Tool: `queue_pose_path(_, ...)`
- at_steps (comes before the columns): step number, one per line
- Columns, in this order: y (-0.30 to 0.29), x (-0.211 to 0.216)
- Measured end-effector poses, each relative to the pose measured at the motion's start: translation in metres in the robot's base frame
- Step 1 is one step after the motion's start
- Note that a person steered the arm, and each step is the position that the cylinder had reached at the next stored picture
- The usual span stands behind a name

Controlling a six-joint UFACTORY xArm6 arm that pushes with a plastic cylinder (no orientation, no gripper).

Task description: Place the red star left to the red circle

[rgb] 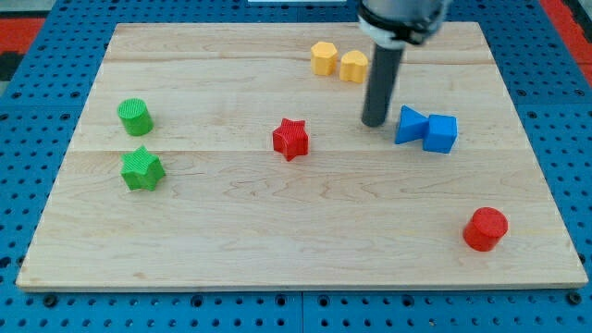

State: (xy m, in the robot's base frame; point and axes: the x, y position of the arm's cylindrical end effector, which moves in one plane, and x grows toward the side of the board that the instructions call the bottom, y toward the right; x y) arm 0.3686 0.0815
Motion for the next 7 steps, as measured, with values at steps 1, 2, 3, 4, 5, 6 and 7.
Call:
queue_pose_path(1,-0.052,-0.05)
queue_pose_path(2,-0.087,-0.023)
queue_pose_path(3,-0.091,0.025)
queue_pose_path(4,-0.094,0.029)
queue_pose_path(5,-0.096,0.038)
queue_pose_path(6,-0.122,0.05)
queue_pose_path(7,-0.111,0.077)
